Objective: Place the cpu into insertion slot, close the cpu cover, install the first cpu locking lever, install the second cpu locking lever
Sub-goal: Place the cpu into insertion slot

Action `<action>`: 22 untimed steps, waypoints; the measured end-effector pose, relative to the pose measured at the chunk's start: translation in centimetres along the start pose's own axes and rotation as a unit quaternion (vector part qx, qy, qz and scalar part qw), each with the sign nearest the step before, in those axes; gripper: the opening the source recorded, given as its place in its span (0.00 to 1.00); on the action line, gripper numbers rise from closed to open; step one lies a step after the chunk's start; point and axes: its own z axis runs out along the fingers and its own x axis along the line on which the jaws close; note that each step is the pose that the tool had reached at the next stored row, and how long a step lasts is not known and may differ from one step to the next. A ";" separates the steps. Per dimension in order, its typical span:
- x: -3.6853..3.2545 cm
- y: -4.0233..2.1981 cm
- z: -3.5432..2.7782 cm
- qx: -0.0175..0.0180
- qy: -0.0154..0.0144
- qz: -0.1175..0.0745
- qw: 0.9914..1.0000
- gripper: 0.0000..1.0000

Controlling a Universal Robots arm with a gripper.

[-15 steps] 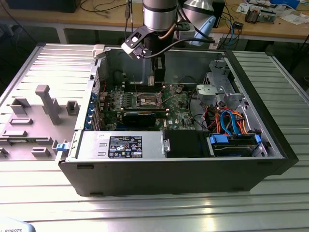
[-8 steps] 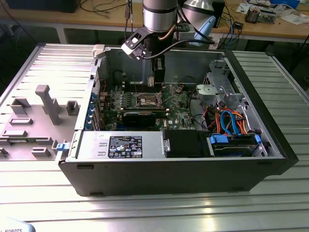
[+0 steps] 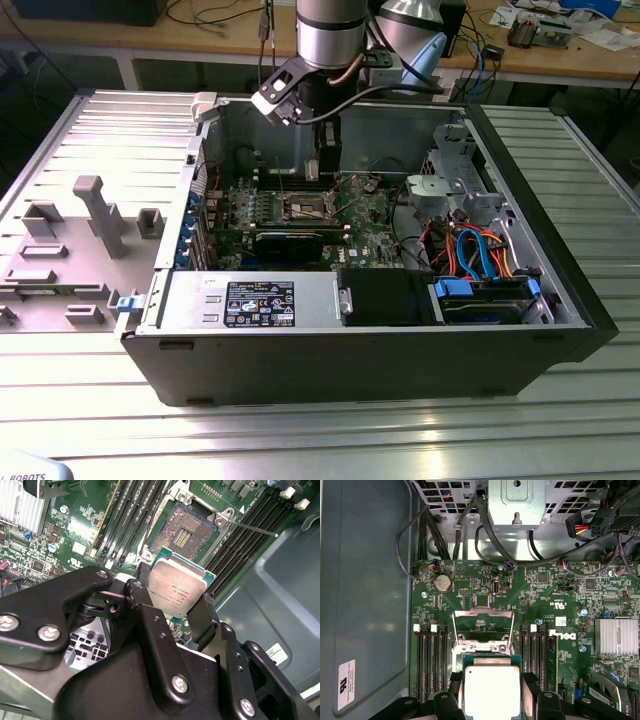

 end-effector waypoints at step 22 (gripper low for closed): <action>-0.02 -0.03 0.72 0.000 0.000 0.000 1.000 0.55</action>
